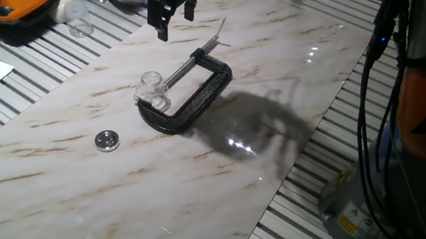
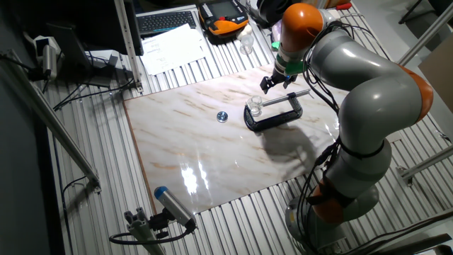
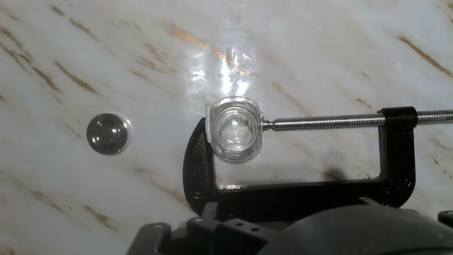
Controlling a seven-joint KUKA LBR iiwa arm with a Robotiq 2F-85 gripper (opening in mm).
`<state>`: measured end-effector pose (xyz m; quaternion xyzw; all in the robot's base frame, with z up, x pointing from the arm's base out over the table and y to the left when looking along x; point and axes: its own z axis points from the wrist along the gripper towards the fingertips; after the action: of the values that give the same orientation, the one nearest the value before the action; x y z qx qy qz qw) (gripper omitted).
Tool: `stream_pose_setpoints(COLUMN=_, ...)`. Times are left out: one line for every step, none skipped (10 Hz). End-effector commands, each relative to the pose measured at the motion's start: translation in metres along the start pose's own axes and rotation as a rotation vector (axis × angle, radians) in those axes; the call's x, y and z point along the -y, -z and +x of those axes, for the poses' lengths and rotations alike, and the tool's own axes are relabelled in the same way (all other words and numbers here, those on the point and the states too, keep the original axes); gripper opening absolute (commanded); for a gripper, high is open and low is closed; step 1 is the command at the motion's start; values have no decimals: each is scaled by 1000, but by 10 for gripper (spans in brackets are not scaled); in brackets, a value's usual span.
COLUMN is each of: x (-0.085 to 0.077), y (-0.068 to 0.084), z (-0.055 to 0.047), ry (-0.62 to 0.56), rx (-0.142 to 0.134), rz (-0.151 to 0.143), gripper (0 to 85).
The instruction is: Screw the lid onto the jar
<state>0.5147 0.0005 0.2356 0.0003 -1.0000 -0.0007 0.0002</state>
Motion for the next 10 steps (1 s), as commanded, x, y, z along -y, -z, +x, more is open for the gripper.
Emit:
stream_pose_setpoints(x=0, y=1, z=0, ry=-92, rx=-67, rz=-43, gripper=0)
stream_pose_setpoints(x=0, y=3, z=0, ry=-92, rx=-68, rz=-42, gripper=0)
stream_pose_setpoints(x=0, y=5, z=-1, ry=-92, rx=-70, rz=-40, gripper=0)
stream_pose_setpoints(x=0, y=7, z=-3, ry=-92, rx=-69, rz=-37, gripper=0)
stream_pose_setpoints(x=0, y=8, z=-3, ry=-92, rx=-69, rz=-36, gripper=0)
stream_pose_setpoints(x=0, y=8, z=-3, ry=-90, rx=-69, rz=-36, gripper=0)
stream_pose_setpoints(x=0, y=8, z=-3, ry=-79, rx=-54, rz=-35, gripper=0)
stream_pose_setpoints(x=1, y=9, z=-3, ry=-60, rx=-37, rz=-32, gripper=0)
stream_pose_setpoints(x=3, y=9, z=-4, ry=-45, rx=-24, rz=-28, gripper=0)
stream_pose_setpoints(x=4, y=10, z=-5, ry=-40, rx=-20, rz=-30, gripper=0)
